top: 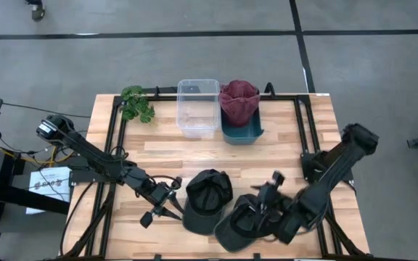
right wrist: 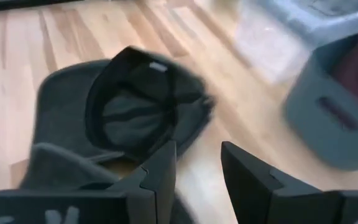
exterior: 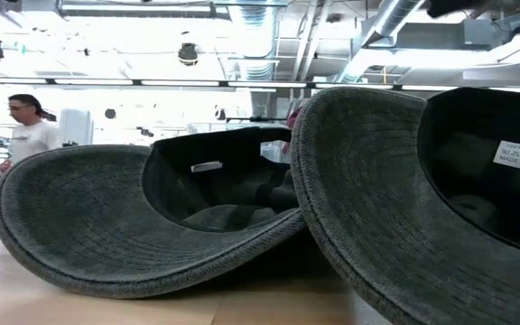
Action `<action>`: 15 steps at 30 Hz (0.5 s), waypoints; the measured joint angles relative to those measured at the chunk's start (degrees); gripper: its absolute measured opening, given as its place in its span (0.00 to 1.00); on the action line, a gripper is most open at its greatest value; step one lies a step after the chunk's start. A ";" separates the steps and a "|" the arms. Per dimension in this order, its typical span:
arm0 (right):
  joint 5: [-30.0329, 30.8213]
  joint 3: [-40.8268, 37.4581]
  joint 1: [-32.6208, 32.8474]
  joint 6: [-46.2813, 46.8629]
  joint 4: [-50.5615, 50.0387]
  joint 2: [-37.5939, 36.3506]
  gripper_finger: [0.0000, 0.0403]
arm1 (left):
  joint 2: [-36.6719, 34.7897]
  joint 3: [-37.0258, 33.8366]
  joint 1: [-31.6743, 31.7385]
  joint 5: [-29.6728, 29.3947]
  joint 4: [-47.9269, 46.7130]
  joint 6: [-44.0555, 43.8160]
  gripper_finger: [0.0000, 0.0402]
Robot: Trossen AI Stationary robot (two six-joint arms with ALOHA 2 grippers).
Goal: Pick & Place hat
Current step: Put the left black cap into the transparent bin
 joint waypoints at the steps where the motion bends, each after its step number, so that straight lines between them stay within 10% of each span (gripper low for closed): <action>1: 0.45 -0.44 0.37 1.09 1.16 1.74 0.29 | 0.03 0.00 -0.03 0.01 -0.89 -0.03 0.22; 15: 2.18 -0.58 4.10 11.78 20.18 24.90 0.29 | 4.87 0.00 6.98 0.36 -1.60 1.60 0.22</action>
